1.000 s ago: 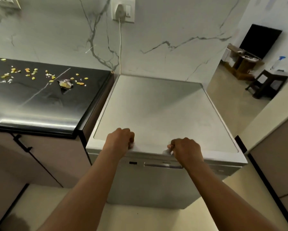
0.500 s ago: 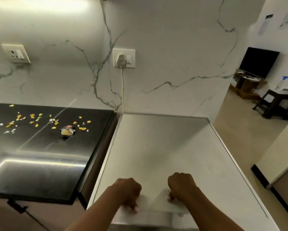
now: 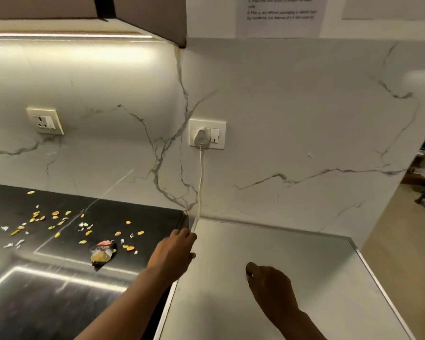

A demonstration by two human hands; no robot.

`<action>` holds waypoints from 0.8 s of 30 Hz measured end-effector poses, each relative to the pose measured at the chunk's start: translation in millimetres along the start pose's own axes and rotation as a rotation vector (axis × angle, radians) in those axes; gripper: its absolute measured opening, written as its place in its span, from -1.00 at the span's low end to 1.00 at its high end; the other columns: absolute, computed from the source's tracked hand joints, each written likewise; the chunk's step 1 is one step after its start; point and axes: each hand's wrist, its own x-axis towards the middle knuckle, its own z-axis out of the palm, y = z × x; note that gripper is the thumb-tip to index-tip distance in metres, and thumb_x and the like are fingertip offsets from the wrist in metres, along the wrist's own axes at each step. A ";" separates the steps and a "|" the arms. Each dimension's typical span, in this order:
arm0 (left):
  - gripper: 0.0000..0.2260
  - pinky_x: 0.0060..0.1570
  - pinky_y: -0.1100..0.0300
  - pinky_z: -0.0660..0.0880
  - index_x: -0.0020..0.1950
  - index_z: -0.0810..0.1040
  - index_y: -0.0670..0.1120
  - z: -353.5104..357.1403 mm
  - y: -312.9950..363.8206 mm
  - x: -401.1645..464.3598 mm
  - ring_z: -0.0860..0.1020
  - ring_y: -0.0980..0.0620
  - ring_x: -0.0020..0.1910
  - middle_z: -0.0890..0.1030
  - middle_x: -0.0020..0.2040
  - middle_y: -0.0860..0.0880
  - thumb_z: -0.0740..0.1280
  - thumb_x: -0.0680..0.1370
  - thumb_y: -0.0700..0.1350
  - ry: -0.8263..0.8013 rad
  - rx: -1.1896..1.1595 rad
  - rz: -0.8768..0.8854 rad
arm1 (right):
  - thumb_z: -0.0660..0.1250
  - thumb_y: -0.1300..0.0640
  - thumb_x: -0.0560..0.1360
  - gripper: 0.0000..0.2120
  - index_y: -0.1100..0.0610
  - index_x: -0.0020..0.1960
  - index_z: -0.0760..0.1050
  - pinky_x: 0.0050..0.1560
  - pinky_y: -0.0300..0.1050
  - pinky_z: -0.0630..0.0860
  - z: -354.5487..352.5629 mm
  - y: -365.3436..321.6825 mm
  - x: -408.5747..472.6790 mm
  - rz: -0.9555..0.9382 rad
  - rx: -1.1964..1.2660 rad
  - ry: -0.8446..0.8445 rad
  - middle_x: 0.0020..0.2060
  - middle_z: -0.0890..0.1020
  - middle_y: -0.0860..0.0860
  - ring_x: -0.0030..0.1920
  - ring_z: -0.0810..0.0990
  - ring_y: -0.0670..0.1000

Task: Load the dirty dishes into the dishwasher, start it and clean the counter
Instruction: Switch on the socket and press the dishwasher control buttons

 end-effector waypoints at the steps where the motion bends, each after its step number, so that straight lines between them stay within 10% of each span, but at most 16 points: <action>1: -0.62 0.09 0.15 0.50 0.37 0.35 -0.01 -4.7 -7.6 14.0 0.43 0.02 0.21 0.41 0.30 0.01 0.28 0.57 0.02 0.049 -0.006 0.003 | 0.66 0.09 0.11 -0.65 -0.02 -0.33 0.47 -0.64 -0.28 0.26 -6.0 -3.3 14.9 -0.010 0.006 0.028 -0.63 0.37 -0.07 -0.63 0.32 -0.10; 9: -0.57 0.14 0.11 0.50 0.41 0.32 -0.06 -32.8 -40.9 107.2 0.42 -0.02 0.25 0.38 0.34 -0.03 0.29 0.57 -0.04 0.184 -0.033 0.042 | 0.47 0.19 0.36 -0.51 0.14 0.28 0.51 0.09 0.00 0.47 -25.5 -12.9 147.8 -0.090 -0.052 0.314 0.03 0.62 0.07 0.08 0.58 0.11; 24: -0.40 0.36 0.11 0.32 0.54 0.06 -0.08 -34.3 -55.1 198.1 0.24 -0.07 0.45 0.10 0.55 -0.08 0.28 0.58 -0.10 0.231 0.022 0.115 | 0.55 0.19 0.29 -0.20 0.18 0.47 0.33 0.03 0.03 0.54 -40.3 -35.6 290.8 -0.033 -0.144 0.416 0.23 0.51 0.28 0.12 0.56 0.22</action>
